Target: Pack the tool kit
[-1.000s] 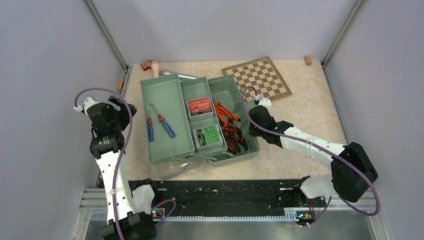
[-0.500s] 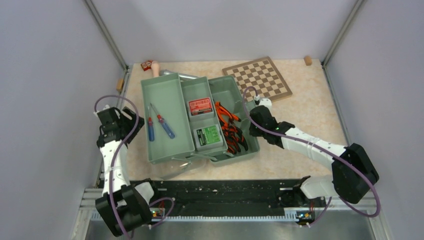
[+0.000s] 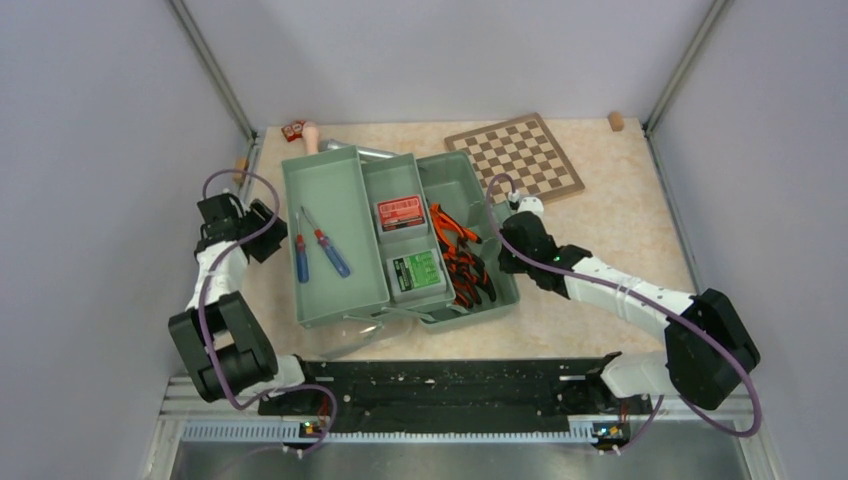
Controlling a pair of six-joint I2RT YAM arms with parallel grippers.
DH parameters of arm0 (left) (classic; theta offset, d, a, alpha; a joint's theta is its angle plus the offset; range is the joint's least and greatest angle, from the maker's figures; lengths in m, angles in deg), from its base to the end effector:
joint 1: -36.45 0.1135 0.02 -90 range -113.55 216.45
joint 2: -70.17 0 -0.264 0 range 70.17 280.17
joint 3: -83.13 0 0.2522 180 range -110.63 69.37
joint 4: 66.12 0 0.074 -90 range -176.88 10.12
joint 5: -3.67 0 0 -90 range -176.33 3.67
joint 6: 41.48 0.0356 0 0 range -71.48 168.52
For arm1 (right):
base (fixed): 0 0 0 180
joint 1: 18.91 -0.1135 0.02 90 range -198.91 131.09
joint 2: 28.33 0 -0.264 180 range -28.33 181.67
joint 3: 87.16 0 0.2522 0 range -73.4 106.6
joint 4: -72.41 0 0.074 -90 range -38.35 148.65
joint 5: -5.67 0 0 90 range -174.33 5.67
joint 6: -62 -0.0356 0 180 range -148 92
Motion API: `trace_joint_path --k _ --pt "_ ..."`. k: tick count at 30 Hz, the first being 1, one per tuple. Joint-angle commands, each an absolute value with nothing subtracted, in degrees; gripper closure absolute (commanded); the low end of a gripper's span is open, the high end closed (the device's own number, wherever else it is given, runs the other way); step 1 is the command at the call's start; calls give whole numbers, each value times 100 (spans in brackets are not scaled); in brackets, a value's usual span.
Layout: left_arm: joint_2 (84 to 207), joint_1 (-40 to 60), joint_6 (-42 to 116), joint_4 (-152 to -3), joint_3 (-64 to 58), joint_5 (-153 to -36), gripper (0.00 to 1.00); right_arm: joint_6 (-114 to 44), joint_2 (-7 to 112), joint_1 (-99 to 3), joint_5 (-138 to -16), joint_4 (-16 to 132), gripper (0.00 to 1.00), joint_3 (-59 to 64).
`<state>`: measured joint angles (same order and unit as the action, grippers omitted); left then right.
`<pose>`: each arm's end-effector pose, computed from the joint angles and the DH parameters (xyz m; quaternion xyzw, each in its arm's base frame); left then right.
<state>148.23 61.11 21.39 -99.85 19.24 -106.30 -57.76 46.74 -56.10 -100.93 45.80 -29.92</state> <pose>0.2613 0.1066 0.2303 -0.3454 0.8540 -0.1694 0.3502 0.2207 0.1547 0.2157 -0.0033 0.9140 0.1003 0.3930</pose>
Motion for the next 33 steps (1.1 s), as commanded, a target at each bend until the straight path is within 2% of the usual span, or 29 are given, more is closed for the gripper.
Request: trace_joint_path --k 1,6,10,13,18,21,33 --pt "14950 6029 2578 -9368 1541 -10760 40 -5899 4731 -5288 -10823 5059 100 -3065" --pt "15543 5726 2991 -9269 1227 -10476 43 -5876 4786 -5284 -10725 5063 100 -2999" --pt "15874 5527 3129 -9262 1009 -10326 48 -5848 4794 -5283 -10692 5057 100 -2972" --pt "15973 5398 3225 -9252 960 -10139 56 -5850 4810 -5284 -10681 5047 100 -2961" --pt "15755 5242 3418 -9428 873 -9684 89 -5847 4841 -5285 -10659 5032 100 -2930" --pt "15447 5240 3451 -9578 800 -9390 100 -5850 4827 -5284 -10646 5031 100 -2920" --pt "15292 4604 3591 -11509 -950 -7607 100 -6127 4651 -5305 -10135 5004 100 -2944"
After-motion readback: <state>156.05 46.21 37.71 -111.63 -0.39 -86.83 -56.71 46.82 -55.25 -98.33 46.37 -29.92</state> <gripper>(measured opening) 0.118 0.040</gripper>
